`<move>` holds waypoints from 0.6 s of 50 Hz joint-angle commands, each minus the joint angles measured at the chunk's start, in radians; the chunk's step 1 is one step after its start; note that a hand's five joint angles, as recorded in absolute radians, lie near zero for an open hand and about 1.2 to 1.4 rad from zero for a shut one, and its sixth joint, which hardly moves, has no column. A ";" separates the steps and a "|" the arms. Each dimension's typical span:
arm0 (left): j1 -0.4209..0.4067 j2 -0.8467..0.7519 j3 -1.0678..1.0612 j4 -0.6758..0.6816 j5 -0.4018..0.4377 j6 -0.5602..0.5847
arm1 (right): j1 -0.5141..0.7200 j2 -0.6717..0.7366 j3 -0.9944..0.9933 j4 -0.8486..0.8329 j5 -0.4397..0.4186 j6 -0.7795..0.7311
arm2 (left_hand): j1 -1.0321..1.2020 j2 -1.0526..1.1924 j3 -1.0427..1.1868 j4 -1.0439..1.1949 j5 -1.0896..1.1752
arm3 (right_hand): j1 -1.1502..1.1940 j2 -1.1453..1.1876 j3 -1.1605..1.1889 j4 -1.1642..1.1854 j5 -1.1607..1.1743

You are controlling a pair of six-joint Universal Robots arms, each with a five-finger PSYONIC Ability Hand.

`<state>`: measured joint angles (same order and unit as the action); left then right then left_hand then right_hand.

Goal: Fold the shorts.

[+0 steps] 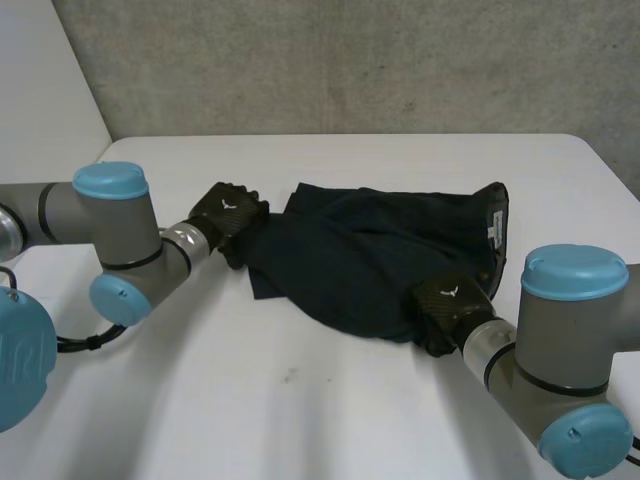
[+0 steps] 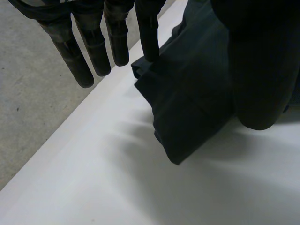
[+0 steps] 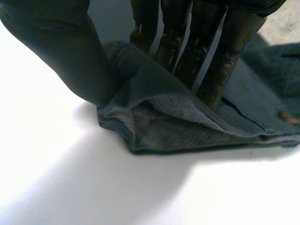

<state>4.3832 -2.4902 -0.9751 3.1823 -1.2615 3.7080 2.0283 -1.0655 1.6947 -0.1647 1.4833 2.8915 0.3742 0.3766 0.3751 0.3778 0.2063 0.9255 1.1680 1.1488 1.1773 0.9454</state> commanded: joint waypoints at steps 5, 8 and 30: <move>-0.024 -0.006 0.004 0.004 0.002 0.001 | -0.005 -0.113 0.003 -0.049 0.003 -0.003 | 0.051 0.048 0.050 0.047 0.044 | 0.471 0.228 0.248 0.219 0.276; -0.024 -0.010 0.007 0.004 0.002 0.003 | -0.019 -0.123 0.011 -0.047 0.003 -0.005 | 0.051 0.048 0.050 0.047 0.044 | 0.471 0.228 0.248 0.219 0.276; -0.044 -0.047 0.082 -0.002 -0.013 0.001 | -0.036 -0.180 0.017 -0.047 0.002 -0.061 | 0.866 0.864 0.865 0.862 0.859 | 0.471 0.228 0.248 0.219 0.276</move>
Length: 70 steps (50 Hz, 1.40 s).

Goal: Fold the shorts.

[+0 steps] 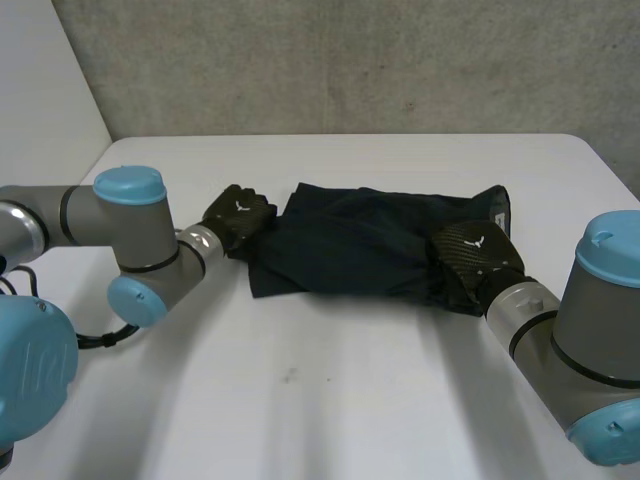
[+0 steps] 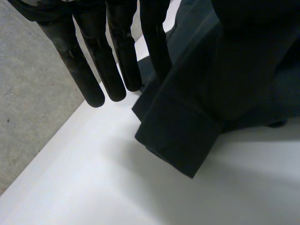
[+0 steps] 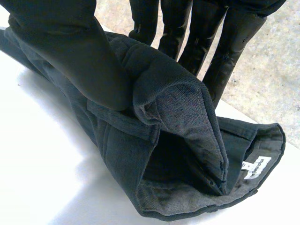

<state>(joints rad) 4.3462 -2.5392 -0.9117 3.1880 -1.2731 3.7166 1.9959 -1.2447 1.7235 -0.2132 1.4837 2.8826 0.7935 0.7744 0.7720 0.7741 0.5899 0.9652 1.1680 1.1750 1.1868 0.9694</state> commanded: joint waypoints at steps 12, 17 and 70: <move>-0.019 0.377 -0.084 -0.146 -0.006 -0.021 | -0.017 -0.130 -0.264 0.172 0.041 -0.318 | 0.603 0.622 0.624 0.622 0.632 | 0.431 0.228 0.221 0.209 0.252; -0.014 0.623 -0.128 -0.192 -0.006 -0.043 | -0.017 -0.202 -0.504 0.329 0.059 -0.330 | 0.603 0.622 0.624 0.622 0.632 | 0.431 0.228 0.221 0.209 0.252; -0.059 0.348 0.617 0.187 -0.356 -0.022 | 0.009 0.223 -1.210 -0.024 0.176 -0.338 | 0.603 0.622 0.624 0.622 0.632 | 0.431 0.228 0.221 0.209 0.252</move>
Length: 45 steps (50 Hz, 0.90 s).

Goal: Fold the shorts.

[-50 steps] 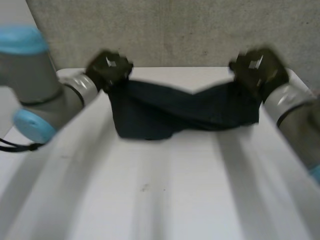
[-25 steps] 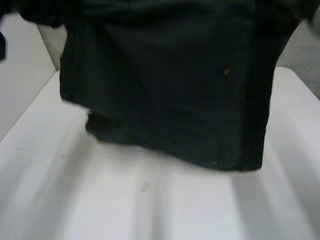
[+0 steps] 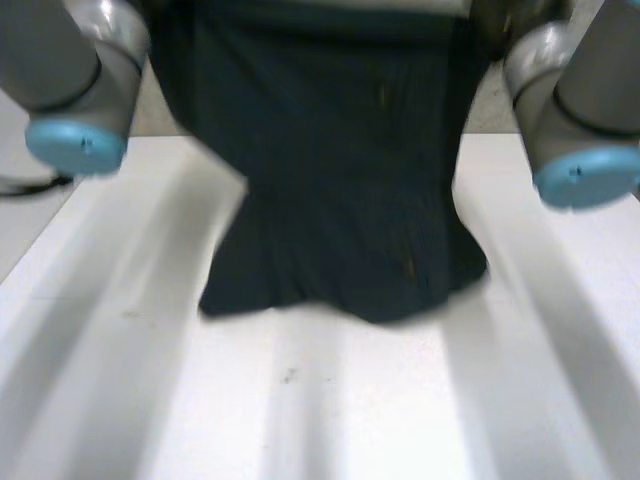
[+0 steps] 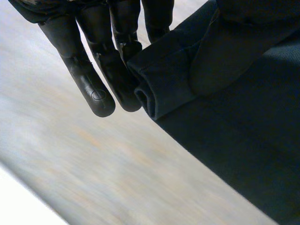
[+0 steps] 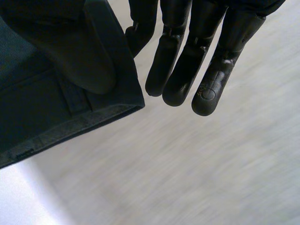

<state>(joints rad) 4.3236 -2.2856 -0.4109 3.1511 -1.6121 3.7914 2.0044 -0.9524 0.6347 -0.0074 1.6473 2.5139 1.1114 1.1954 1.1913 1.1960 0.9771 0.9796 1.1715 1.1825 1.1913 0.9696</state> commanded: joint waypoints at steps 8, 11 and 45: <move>-0.029 0.276 -0.147 0.237 -0.014 -0.260 | 0.025 -0.114 -0.010 -0.189 0.000 0.060 | 0.285 0.201 0.205 0.200 0.245 | 0.417 0.225 0.214 0.205 0.252; -0.013 0.321 -0.301 0.230 -0.015 -0.295 | 0.046 -0.117 0.051 -0.160 -0.003 0.060 | 0.285 0.201 0.205 0.200 0.245 | 0.417 0.225 0.214 0.205 0.252; -0.039 0.345 -1.273 0.053 0.000 -0.136 | 0.048 -0.077 0.759 0.135 -0.147 0.054 | 0.285 0.201 0.205 0.200 0.245 | 0.417 0.225 0.214 0.205 0.252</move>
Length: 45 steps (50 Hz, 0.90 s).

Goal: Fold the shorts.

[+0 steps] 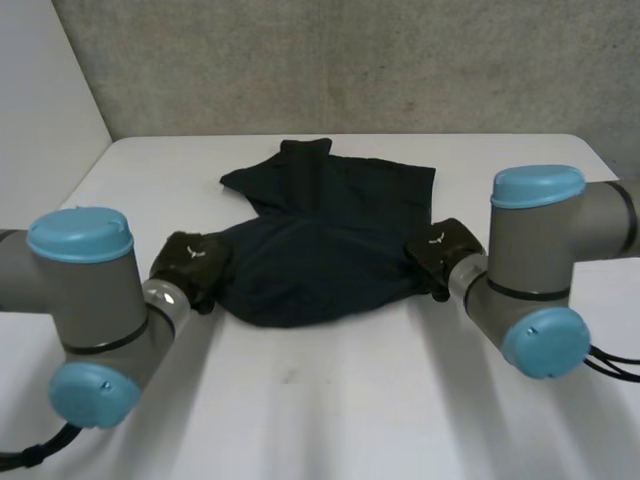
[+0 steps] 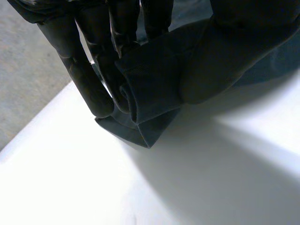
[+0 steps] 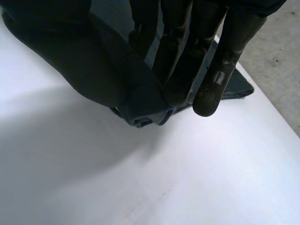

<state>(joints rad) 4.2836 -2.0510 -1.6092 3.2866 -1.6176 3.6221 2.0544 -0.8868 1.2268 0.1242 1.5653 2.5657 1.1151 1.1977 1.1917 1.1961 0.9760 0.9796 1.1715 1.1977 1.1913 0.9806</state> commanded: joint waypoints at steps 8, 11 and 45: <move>-0.010 0.238 -0.184 -0.274 0.008 0.076 | -0.005 -0.283 0.298 0.105 -0.111 -0.039 | 0.281 0.199 0.205 0.200 0.246 | 0.417 0.225 0.199 0.205 0.241; -0.048 0.275 -0.233 -0.369 0.010 0.121 | -0.008 -0.317 0.326 0.204 -0.113 -0.099 | 0.281 0.199 0.205 0.200 0.246 | 0.417 0.225 0.199 0.205 0.241; -0.136 -0.382 0.762 -0.140 -0.106 0.312 | -0.088 -0.095 0.016 -0.078 0.002 -0.091 | 0.281 0.199 0.205 0.200 0.246 | 0.417 0.225 0.199 0.205 0.241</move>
<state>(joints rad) 4.1711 -2.1354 -1.1962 3.1177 -1.6408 3.9190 1.9621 -1.0890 1.3183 0.2871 1.5200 2.5010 1.1151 1.1977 1.1917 1.1961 0.9760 0.9799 1.1715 1.2007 1.1913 0.9806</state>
